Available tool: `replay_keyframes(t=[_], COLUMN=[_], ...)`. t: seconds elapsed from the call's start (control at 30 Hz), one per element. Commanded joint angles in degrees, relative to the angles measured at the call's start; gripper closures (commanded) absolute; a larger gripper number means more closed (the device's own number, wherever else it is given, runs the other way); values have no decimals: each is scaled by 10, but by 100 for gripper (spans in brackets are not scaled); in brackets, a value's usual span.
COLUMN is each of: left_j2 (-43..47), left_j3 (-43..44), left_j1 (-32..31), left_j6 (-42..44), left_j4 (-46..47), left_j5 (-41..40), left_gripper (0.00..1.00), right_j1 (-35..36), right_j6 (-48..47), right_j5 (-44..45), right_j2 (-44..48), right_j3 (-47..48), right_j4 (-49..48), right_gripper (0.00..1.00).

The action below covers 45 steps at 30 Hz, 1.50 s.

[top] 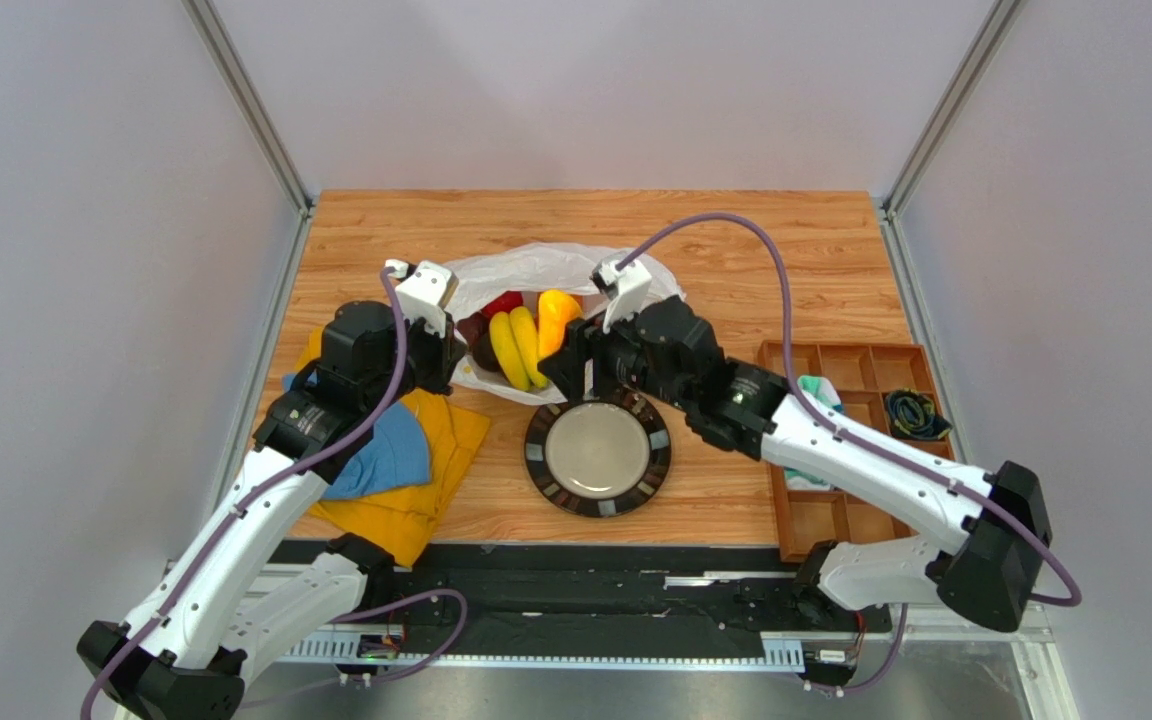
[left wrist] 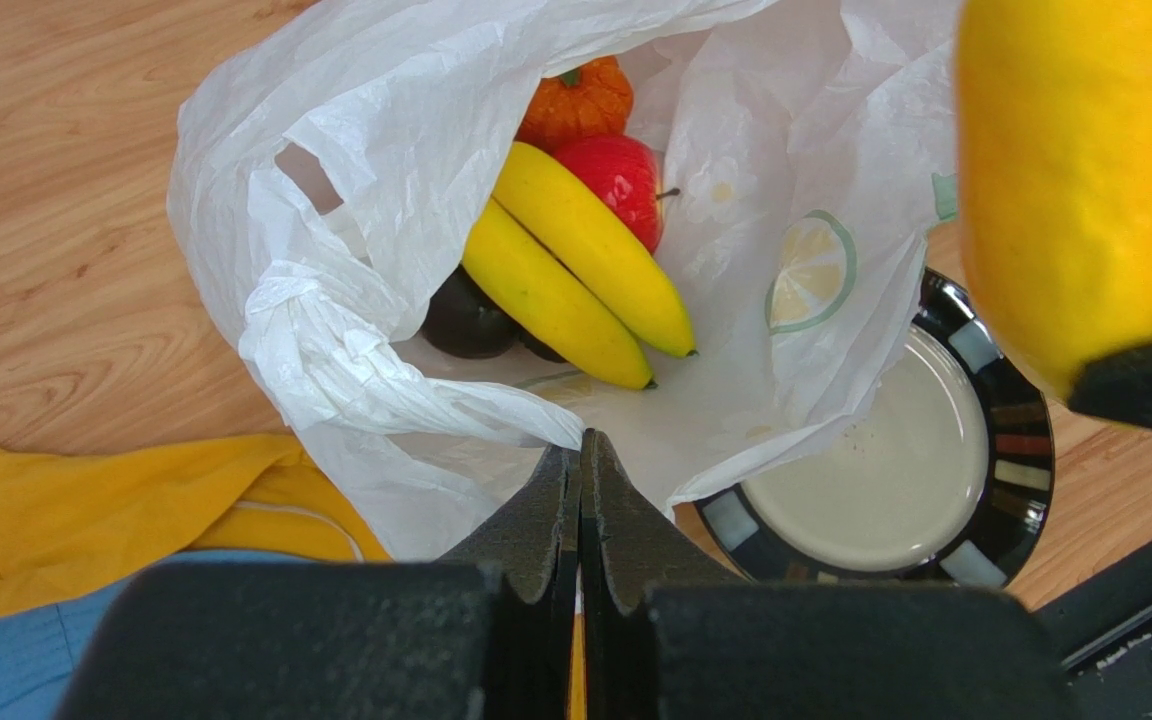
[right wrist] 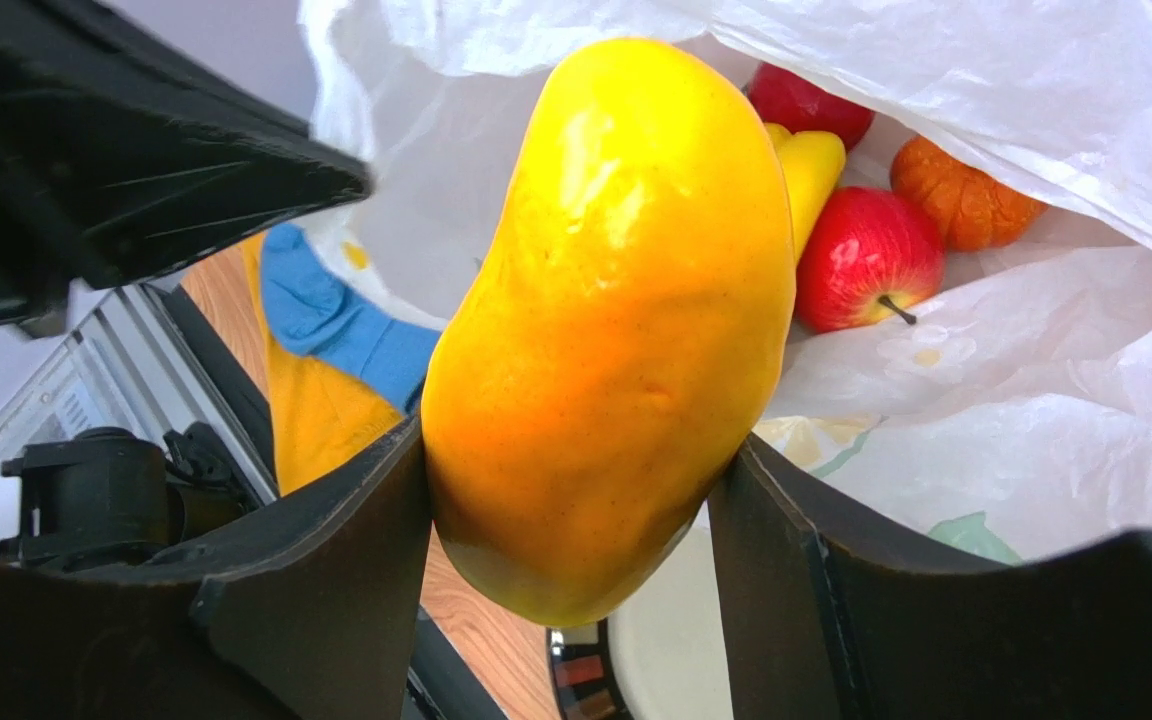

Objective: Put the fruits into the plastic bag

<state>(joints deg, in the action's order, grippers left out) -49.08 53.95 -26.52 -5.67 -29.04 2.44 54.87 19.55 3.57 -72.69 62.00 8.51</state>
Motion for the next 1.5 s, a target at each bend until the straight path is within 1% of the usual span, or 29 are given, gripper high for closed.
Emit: replay_keyframes(t=[0.0, 0.2, 0.47, 0.67, 0.83, 0.93, 0.97, 1.03, 1.07, 1.2, 1.33, 1.47], left_j2=[3, 2, 2, 3, 3, 4, 4, 3, 3, 3, 3, 3], left_j3=[24, 24, 24, 24, 24, 24, 24, 24, 24, 23, 24, 24], left_j1=[-1, -1, -1, -1, -1, -1, -1, -1, -1, -1, -1, -1], left_j6=[-3, -3, -3, -3, -3, -3, -2, -3, -3, -2, -2, -2], left_j4=[6, 6, 6, 6, 6, 6, 6, 6, 6, 6, 6, 6], left_j5=[-1, 0, -1, 0, -1, -1, 0, -1, -1, -2, -2, -2], left_gripper=[100, 100, 100, 100, 100, 100, 100, 100, 100, 100, 100, 100], right_j1=[-39, -63, -64, -63, -63, -64, -63, -63, -62, -63, -63, -63], right_j6=[-14, -18, -20, -8, 0, 3, 3, 3, 3, -2, -8, -10], right_j5=[-96, -110, -103, -91, -89, -93, -94, -96, -95, -88, -86, -78], right_j2=[-59, -175, -323, -396, -440, -447, -447, -445, -442, -433, -424, -410], right_j3=[78, 165, 291, 368, 394, 397, 397, 394, 394, 390, 388, 386], right_j4=[61, 139, 185, 215, 229, 227, 225, 223, 221, 217, 215, 218], right_gripper=[74, 75, 77, 75, 72, 59, 45, 37, 30, 26, 16, 11])
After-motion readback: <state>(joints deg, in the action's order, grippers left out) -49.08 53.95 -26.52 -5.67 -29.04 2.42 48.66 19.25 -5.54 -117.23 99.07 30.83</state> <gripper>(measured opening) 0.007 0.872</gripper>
